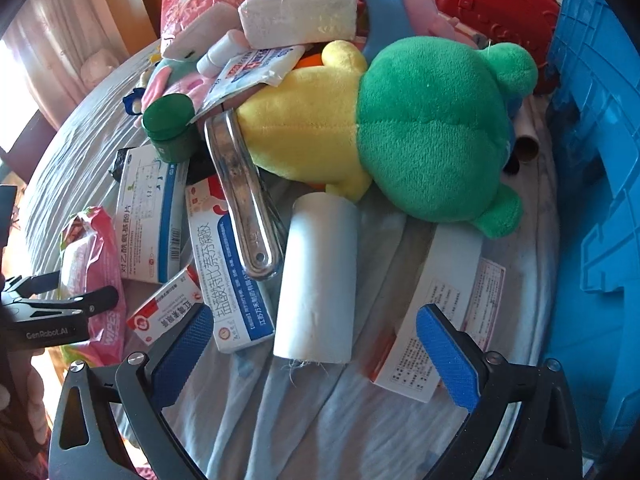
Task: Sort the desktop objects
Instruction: 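Grasp the pink WIPES packet with the left tool while the right tool grasps the white paper roll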
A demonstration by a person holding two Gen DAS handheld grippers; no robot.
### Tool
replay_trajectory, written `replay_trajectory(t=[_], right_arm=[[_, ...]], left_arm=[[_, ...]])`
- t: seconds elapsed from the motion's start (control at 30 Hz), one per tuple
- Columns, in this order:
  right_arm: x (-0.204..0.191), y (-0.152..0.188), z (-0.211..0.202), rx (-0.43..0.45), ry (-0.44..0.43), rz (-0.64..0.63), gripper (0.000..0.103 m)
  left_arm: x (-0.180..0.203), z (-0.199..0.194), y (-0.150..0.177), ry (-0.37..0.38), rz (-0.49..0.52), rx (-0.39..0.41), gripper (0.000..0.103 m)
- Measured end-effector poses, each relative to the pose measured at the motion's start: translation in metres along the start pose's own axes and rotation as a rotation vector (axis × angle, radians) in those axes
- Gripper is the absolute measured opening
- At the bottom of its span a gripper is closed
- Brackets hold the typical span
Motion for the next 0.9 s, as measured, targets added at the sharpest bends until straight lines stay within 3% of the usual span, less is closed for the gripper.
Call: replay_trajectory(t=[0.07,0.13,0.2,0.37,0.57,0.7,0.9], right_arm=[[0.001,-0.001,0.005,-0.008,-0.005,0.018,0.103],[0.001,-0.003,0.007,-0.015,0.000,0.022,0.094],[0.000,-0.005,0.010,-0.023,0.002,0.017,0.070],[0.000,-0.006,0.024,-0.055,-0.023,0.034,0.059],[-0.001,-0.012,0.027,-0.051,-0.035,0.036,0.057],[0.003,-0.011,0.034,-0.075,-0.024,0.039,0.046],[0.001,-0.007,0.042,-0.097,-0.031,0.045,0.046]], left_arm=[[-0.001,0.001,0.002,0.024,-0.012,-0.006,0.103],[-0.002,0.004,0.004,0.063,-0.039,-0.020,0.103],[-0.001,0.004,0.005,0.060,-0.030,-0.015,0.103],[0.007,0.005,0.005,0.023,0.004,-0.007,0.103],[0.011,0.002,0.005,0.027,0.028,0.006,0.103],[0.012,0.001,0.004,0.033,0.033,0.012,0.103],[0.016,0.001,0.001,0.023,0.048,0.021,0.103]])
Point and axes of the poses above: each gripper's, at about its wrist camera, not at the fingertips, and z roughly the way its jaws point, x to its right, y to its underside, the point moved 9 cm from there along z, roughly the way its jaws point, and after that the axes turned 4 degrees about x, right-handed, at the moved point
